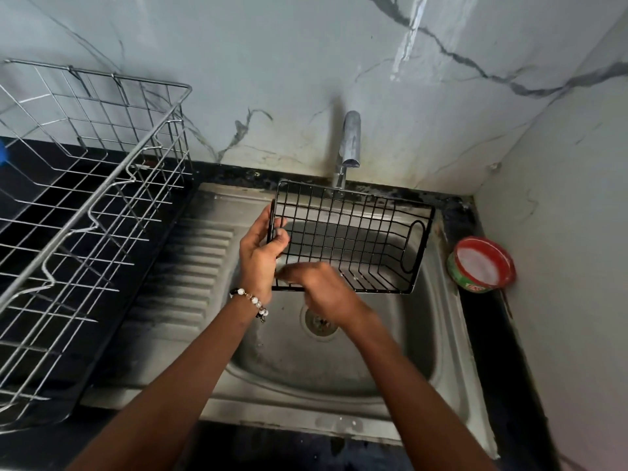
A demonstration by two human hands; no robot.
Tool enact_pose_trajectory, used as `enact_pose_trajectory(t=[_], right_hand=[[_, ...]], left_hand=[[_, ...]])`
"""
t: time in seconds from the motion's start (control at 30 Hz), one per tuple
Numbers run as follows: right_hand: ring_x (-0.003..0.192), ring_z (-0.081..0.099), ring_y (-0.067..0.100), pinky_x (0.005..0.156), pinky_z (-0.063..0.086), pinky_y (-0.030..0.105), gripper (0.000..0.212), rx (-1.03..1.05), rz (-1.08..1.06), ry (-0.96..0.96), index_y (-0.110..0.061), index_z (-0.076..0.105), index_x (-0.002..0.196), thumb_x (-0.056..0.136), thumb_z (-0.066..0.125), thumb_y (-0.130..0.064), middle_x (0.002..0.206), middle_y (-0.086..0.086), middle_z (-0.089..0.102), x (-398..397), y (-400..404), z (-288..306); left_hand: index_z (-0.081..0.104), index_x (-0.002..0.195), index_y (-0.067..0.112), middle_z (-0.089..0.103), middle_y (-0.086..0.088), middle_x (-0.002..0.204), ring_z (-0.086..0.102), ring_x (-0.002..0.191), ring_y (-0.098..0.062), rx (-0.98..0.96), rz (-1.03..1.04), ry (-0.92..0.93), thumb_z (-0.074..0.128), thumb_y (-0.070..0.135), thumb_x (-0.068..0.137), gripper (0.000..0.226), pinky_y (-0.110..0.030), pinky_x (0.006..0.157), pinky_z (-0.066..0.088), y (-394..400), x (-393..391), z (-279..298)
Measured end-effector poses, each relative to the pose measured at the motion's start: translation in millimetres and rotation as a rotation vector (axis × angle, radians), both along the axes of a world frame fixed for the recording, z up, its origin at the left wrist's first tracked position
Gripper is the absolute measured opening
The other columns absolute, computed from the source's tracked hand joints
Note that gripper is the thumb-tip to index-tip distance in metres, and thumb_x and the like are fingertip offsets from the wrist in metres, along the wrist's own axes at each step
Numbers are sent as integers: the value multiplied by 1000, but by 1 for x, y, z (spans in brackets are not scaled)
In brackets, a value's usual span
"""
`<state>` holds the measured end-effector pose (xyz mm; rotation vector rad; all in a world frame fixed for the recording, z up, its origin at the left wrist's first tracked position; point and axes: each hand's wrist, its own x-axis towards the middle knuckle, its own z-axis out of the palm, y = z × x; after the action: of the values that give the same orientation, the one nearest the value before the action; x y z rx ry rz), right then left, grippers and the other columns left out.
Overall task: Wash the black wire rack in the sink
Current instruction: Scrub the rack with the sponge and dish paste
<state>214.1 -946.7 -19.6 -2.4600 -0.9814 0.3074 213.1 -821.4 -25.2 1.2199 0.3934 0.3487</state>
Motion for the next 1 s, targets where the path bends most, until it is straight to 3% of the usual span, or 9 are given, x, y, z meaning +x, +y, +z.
enact_pose_trajectory(t=[0.07,0.13,0.17,0.23,0.3,0.5,0.77,0.9,1.0], right_hand=[[111,62,12,93,51,32,43,9,-12,34,-15,66,120,80,63,1,129,5,63,9,-26,-1],[94,59,-11,78,47,12,31,-55,-67,34,-14,67,120,90,58,-12,130,-5,60,14,-55,1],[89,58,-12,74,46,8,33,-100,-97,23,-12,66,121,91,55,-6,130,-6,58,17,-68,0],[109,61,6,92,46,11,49,-137,-184,59,-14,64,124,85,53,12,134,3,58,24,-90,-10],[122,57,22,105,43,30,60,-243,-247,-1,-16,61,127,80,49,19,132,10,60,34,-103,-20],[107,60,34,86,49,38,28,-419,-545,-48,0,55,118,92,46,5,116,20,59,11,-53,6],[102,62,35,83,50,39,36,-93,-270,-6,-4,62,115,84,49,10,110,20,65,-19,27,0],[111,64,21,96,51,31,54,88,40,56,-9,70,111,71,52,22,117,12,68,0,-6,-6],[113,63,16,100,47,28,44,-32,81,95,-9,71,110,78,57,18,120,9,67,27,-40,4]], left_hand=[[50,137,6,58,-24,129,58,106,-23,20,13,4,53,-12,89,52,-27,89,49,1,-3,0],[50,138,9,58,-22,131,58,109,-26,25,8,3,54,-9,89,52,-23,85,49,5,-5,0],[50,138,9,57,-23,131,58,110,-27,27,7,2,54,-9,90,52,-25,86,49,7,-5,0],[50,138,9,58,-22,130,58,109,-28,42,1,-5,54,-8,90,51,-29,89,48,9,-5,1],[50,138,9,60,-19,128,58,108,-26,65,1,-12,54,-8,90,51,-26,86,49,9,-5,1],[50,138,8,59,-22,128,58,109,-29,36,14,-25,55,-9,89,52,-18,79,52,-1,-3,-3],[54,135,6,64,-17,115,59,103,-22,-35,59,38,57,-10,87,50,-39,96,49,-7,-2,-6],[56,134,16,67,-11,115,60,97,-20,-52,40,119,56,5,93,43,-33,81,46,2,-9,-6],[59,130,22,70,0,107,62,91,-20,-28,-14,208,56,21,95,35,-35,74,44,9,-12,-9]])
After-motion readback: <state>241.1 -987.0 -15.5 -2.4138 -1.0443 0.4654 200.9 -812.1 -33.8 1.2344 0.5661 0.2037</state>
